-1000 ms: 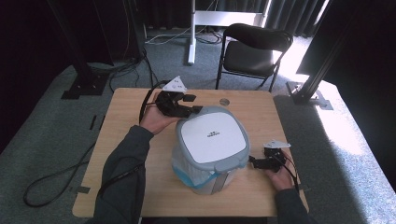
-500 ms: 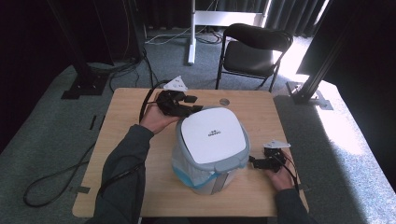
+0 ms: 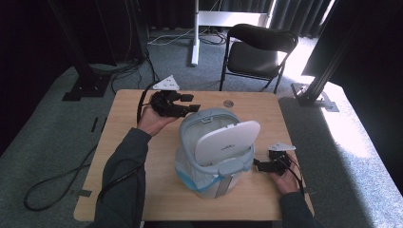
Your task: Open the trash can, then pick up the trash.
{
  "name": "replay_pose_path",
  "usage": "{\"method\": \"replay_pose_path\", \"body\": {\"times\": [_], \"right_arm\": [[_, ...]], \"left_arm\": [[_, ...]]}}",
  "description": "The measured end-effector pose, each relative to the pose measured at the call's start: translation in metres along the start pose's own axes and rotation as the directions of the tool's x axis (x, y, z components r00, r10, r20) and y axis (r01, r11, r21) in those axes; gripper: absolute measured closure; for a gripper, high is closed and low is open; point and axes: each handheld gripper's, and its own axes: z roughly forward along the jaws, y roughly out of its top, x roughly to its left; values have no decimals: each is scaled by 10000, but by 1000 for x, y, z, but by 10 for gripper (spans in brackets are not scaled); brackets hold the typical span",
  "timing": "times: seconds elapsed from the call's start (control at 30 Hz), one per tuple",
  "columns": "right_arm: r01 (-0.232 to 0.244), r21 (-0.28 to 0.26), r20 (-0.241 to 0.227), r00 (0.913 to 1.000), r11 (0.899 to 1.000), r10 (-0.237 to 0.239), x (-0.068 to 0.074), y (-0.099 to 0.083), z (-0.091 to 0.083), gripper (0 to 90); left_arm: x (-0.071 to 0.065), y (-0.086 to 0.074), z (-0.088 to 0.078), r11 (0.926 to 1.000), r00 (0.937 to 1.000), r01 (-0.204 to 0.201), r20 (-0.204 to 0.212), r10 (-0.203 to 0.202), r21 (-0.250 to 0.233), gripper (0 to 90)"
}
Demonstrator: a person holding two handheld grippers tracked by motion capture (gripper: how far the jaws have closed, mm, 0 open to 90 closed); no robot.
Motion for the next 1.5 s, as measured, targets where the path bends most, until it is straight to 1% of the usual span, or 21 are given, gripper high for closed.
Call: {"method": "replay_pose_path", "body": {"times": [0.27,0.3,0.47,0.57,0.6,0.7,0.73,0.77,0.93,1.03,1.1,1.13,1.17,1.2,1.23,1.33,1.43,1.47,1.5], "right_arm": [[-3,1,3,10000,10000,3,0,0,0,125],[-2,0,3,10000,10000,2,0,0,0,124],[-2,0,3,10000,10000,2,0,0,0,125],[-2,0,3,10000,10000,2,0,0,0,125],[-2,0,3,10000,10000,2,0,0,0,125],[-12,-1,13,10000,10000,12,0,0,0,125],[-12,-2,14,10000,10000,12,0,0,0,124],[-16,0,15,10000,10000,16,0,0,0,125],[-16,-2,23,10000,10000,16,0,0,0,124],[-31,4,29,10000,10000,31,0,0,0,125],[-23,-1,30,10000,10000,23,0,0,0,124],[-31,4,29,10000,10000,31,0,0,0,124],[-22,0,28,10000,10000,22,0,0,0,125],[-21,4,30,10000,10000,21,0,0,0,124],[-24,5,33,10000,10000,24,0,0,0,124],[-13,1,24,10000,10000,13,0,1,1,123],[15,11,3,10000,10000,-15,1,1,1,123],[15,12,1,10000,10000,-15,1,1,1,124],[12,11,-1,10000,10000,-12,1,1,1,125]], "left_arm": [[4,-3,-11,10000,9996,13,-295,-12,23,469],[5,-5,-13,9999,9993,100,-360,-100,-22,468],[10,-11,-18,9997,9984,228,-517,-228,2,468],[13,-19,-22,9993,9967,339,-745,-327,152,468],[13,-19,-22,9993,9967,339,-745,-327,152,468],[16,-28,-25,9986,9955,519,-807,-506,140,467],[18,-33,-26,9980,9937,582,-969,-555,251,467],[18,-33,-26,9980,9937,582,-969,-555,251,467],[23,-47,-29,9956,9895,907,-1146,-875,230,467],[25,-60,-28,9932,9877,1121,-1134,-1079,313,467],[25,-63,-27,9925,9871,1174,-1133,-1128,346,467],[26,-73,-26,9904,9849,1330,-1167,-1277,381,466],[26,-73,-26,9904,9849,1330,-1167,-1277,381,465],[27,-79,-27,9888,9827,1439,-1232,-1379,407,465],[27,-79,-27,9888,9827,1439,-1232,-1379,407,463],[30,-90,-28,9858,9768,1595,-1528,-1499,525,463],[30,-100,-29,9837,9715,1668,-1813,-1524,667,463],[30,-107,-29,9829,9675,1700,-2015,-1529,704,462],[30,-107,-29,9829,9675,1700,-2015,-1529,704,458]]}}
